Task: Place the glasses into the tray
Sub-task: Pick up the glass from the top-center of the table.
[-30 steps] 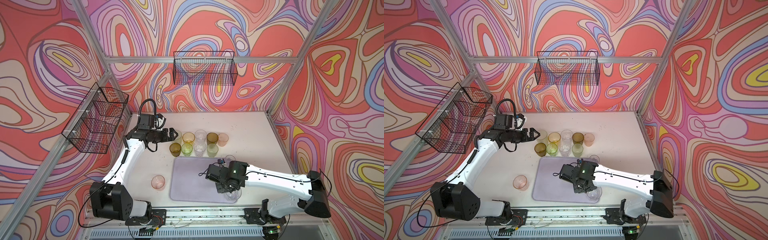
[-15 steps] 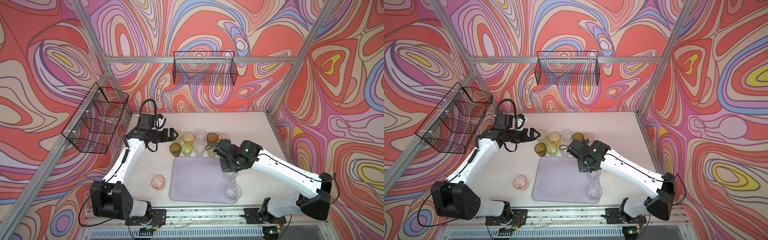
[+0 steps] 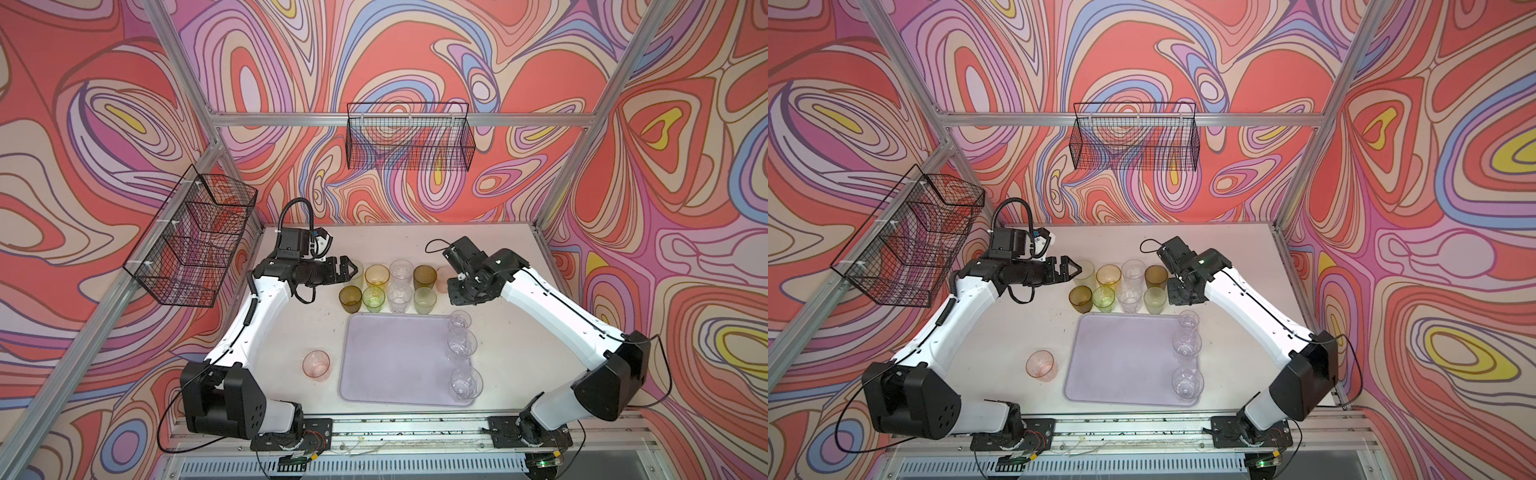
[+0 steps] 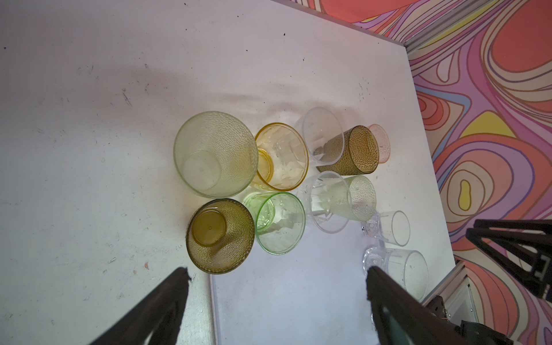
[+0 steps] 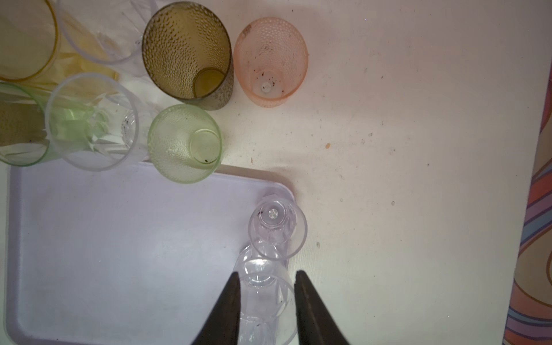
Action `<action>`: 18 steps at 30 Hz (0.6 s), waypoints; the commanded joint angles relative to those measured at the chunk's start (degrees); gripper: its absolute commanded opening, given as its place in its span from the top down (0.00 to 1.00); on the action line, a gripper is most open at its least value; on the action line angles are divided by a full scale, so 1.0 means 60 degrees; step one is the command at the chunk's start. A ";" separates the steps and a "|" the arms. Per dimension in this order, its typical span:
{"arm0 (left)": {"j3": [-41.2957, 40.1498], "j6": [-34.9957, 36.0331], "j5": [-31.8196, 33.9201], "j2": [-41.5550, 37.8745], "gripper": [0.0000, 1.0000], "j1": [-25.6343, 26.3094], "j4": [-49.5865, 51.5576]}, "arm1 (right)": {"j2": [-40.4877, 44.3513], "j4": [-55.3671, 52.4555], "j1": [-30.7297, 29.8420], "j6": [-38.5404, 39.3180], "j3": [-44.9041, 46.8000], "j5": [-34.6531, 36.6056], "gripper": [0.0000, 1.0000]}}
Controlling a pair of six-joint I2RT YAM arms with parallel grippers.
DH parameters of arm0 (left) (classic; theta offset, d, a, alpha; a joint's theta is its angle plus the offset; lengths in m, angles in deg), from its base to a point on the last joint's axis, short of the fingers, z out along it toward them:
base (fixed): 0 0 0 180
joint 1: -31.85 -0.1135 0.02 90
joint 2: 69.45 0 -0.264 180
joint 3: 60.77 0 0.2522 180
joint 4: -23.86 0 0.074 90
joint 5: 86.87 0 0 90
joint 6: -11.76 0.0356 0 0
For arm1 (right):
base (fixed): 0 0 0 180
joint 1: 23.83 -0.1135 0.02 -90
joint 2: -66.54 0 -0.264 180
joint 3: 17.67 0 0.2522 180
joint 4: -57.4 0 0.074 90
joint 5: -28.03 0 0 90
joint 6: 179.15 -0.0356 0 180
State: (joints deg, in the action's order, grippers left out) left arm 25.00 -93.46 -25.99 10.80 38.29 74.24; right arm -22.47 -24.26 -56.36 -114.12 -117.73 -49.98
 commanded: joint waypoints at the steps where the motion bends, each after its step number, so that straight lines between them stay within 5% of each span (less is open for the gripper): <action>1: 0.0117 0.0072 0.0025 0.0073 0.05 0.0035 0.0133 | -0.0459 0.0663 0.0626 0.0686 -0.0287 -0.0410 0.68; 18: 0.0098 0.0047 -0.0083 0.0043 0.05 0.0037 0.0108 | -0.3214 0.2174 0.2260 0.1415 -0.1653 -0.1331 0.68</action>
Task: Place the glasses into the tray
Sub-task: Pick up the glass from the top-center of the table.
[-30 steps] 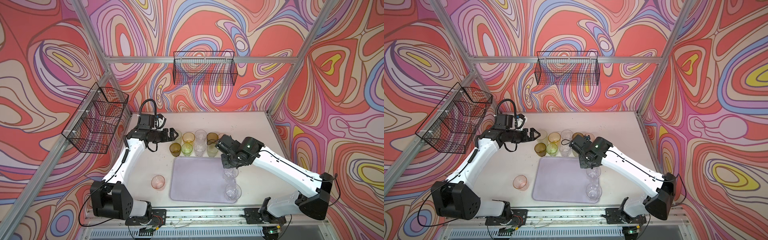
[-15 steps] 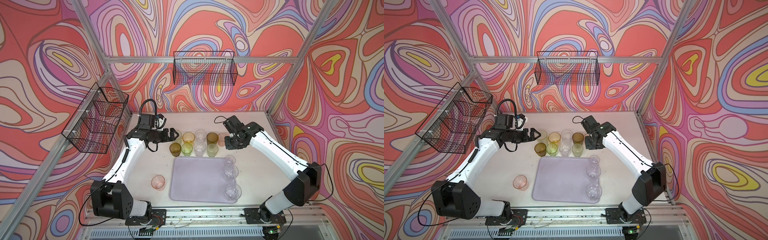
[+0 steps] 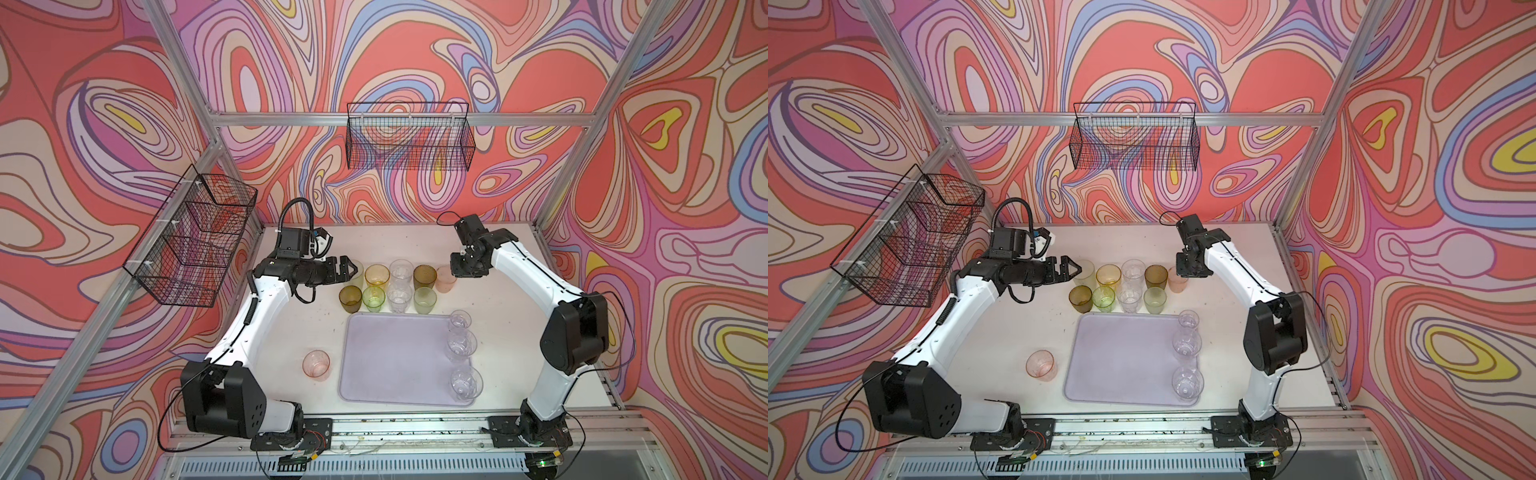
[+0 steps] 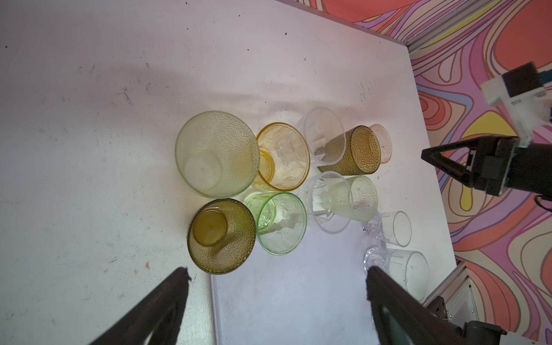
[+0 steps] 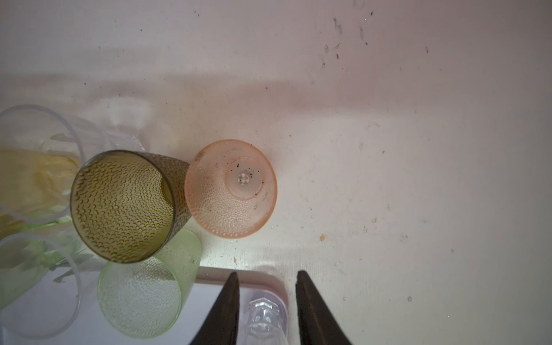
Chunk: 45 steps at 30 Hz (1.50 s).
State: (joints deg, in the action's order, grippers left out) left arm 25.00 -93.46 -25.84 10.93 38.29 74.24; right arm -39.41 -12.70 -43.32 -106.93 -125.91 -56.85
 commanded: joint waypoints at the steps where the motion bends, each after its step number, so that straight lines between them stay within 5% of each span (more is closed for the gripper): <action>1: 0.0091 0.0047 -0.0079 0.0009 0.05 0.0040 0.0117 | -0.0533 0.0328 0.0098 0.0239 -0.0323 -0.0220 0.68; 20: 0.0084 0.0091 -0.0005 0.0036 0.05 0.0040 0.0166 | -0.1717 0.0996 0.0611 0.0371 -0.0610 -0.0693 0.71; 45: 0.0084 0.0119 0.0009 -0.0008 0.05 0.0038 0.0190 | -0.1938 0.0907 0.0640 0.0491 -0.0602 -0.0429 0.95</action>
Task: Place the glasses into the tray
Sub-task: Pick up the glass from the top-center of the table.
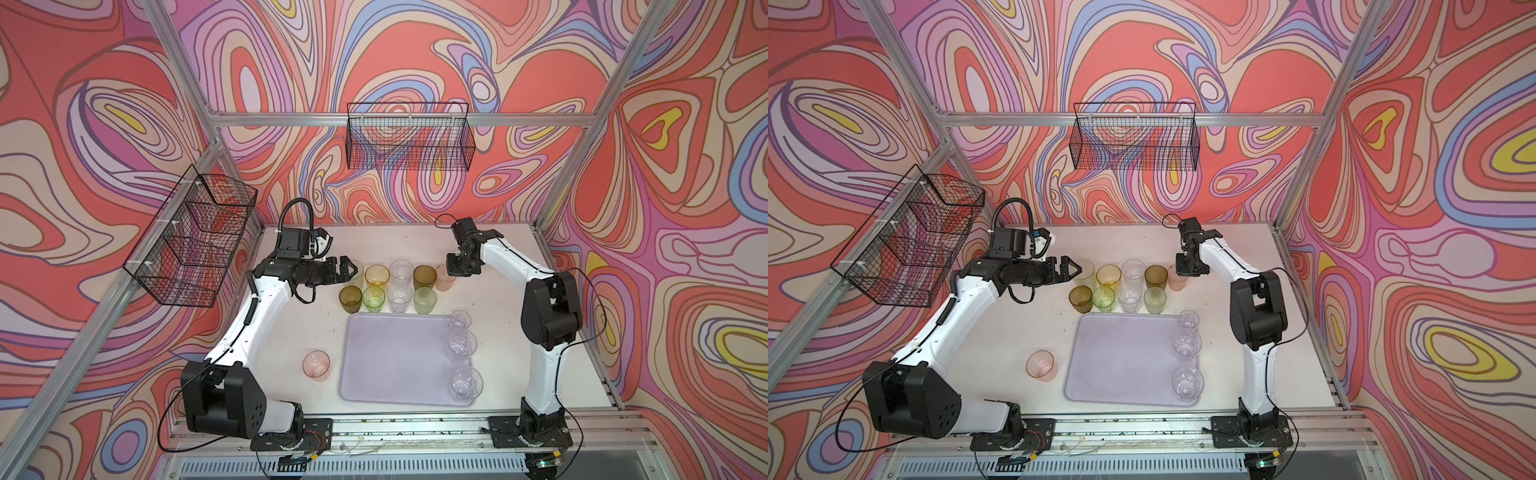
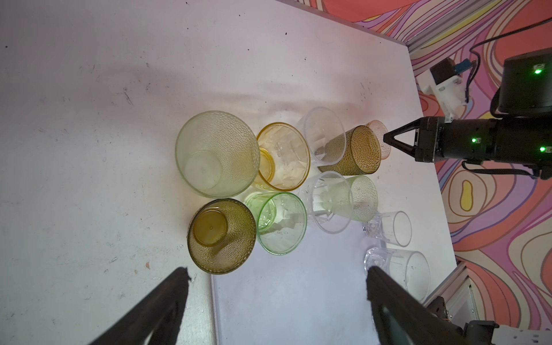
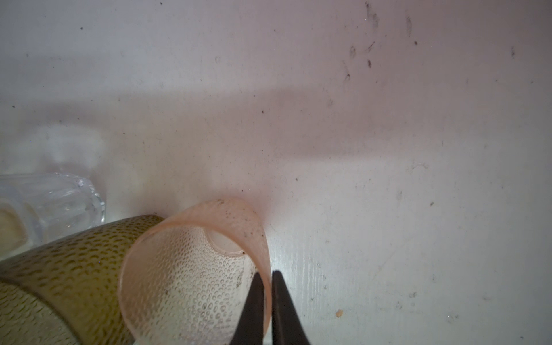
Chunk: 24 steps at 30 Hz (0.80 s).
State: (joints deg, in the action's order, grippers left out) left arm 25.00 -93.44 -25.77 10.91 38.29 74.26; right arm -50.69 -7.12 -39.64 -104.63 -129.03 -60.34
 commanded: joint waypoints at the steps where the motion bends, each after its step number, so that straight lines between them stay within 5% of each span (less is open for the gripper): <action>1: 0.0084 0.0117 -0.0002 -0.0005 0.05 0.0035 0.0191 | -0.0058 -0.0026 0.0028 0.0124 -0.0081 0.0182 0.96; 24: 0.0098 0.0091 -0.0002 0.0003 0.05 0.0034 0.0191 | 0.1411 -0.1055 0.0028 0.0189 0.0021 0.0858 1.00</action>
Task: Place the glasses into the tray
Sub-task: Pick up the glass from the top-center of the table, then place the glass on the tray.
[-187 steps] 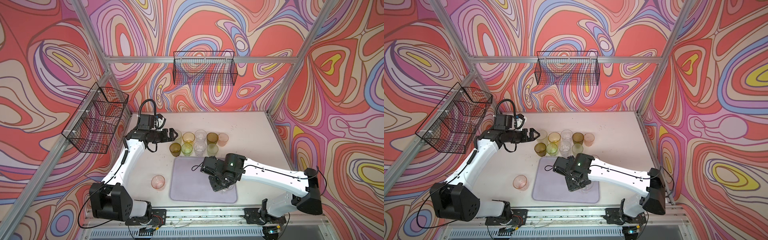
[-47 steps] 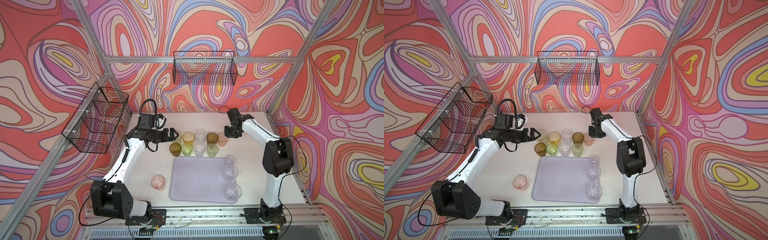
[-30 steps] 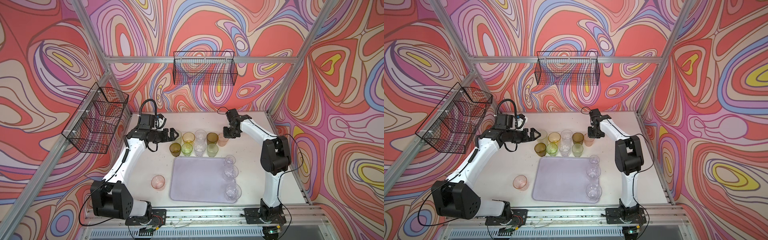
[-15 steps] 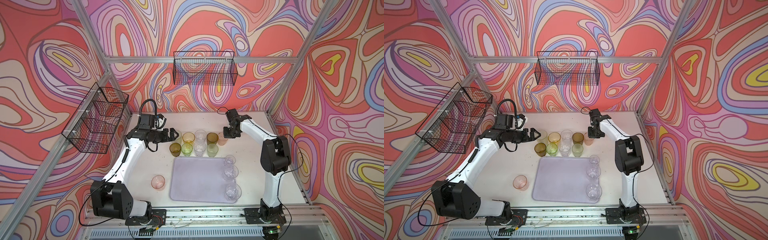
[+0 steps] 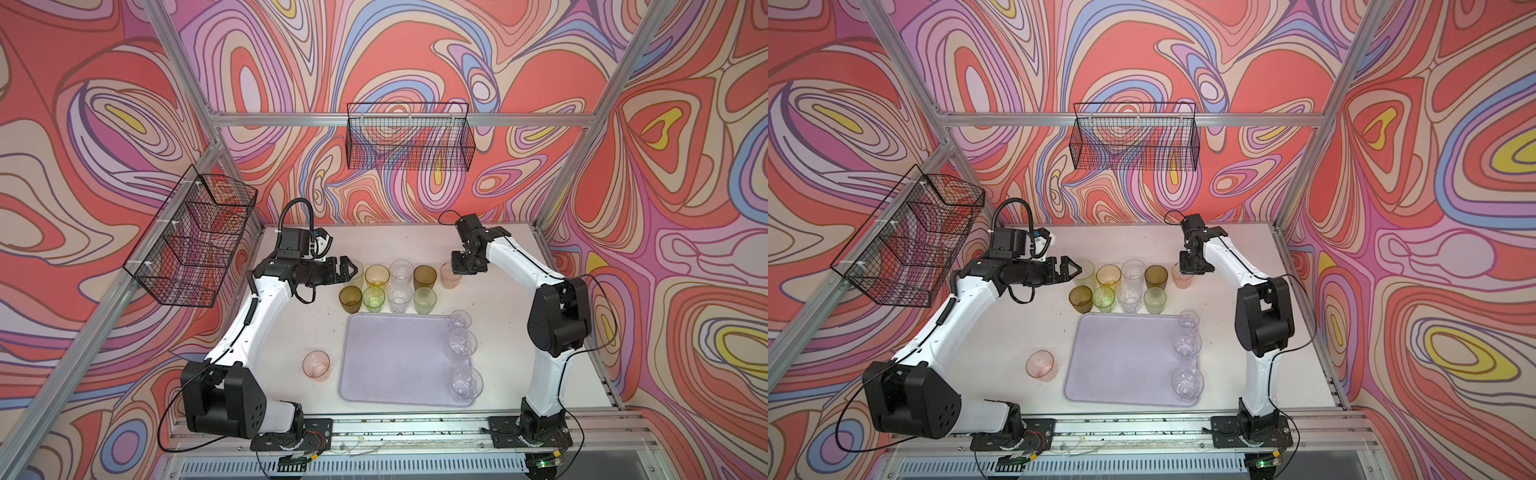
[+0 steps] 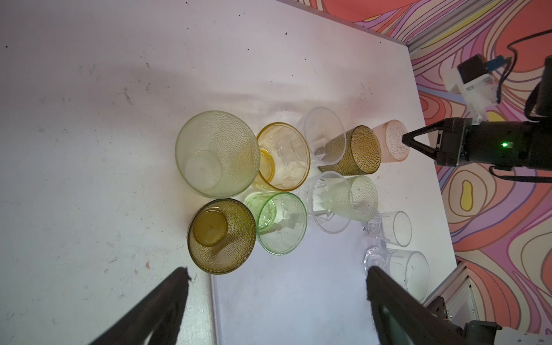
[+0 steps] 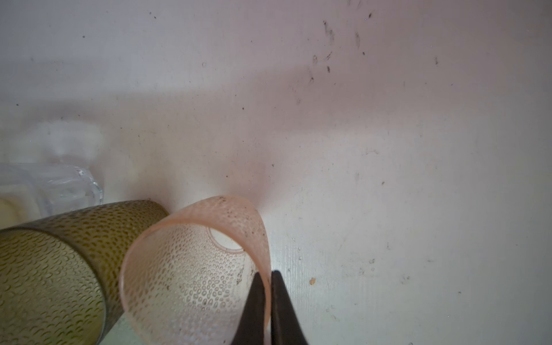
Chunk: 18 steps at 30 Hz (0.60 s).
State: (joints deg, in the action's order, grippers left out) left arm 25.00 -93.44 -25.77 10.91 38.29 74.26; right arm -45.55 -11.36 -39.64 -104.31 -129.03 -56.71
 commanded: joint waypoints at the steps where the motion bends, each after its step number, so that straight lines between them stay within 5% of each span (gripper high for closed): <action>1: 0.0111 0.0094 -0.0005 0.0021 0.05 0.0040 0.0190 | 0.0638 -0.0418 0.0028 0.0167 0.0066 0.0259 1.00; 18: 0.0142 0.0074 -0.0016 0.0064 0.05 0.0040 0.0183 | 0.2557 -0.1569 0.0021 0.0445 0.0770 -0.0856 1.00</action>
State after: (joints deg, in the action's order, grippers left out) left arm 25.00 -93.44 -25.77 10.93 38.29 74.26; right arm -32.88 -18.93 -39.64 -102.47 -125.03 -58.88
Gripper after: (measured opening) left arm 0.954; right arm 0.050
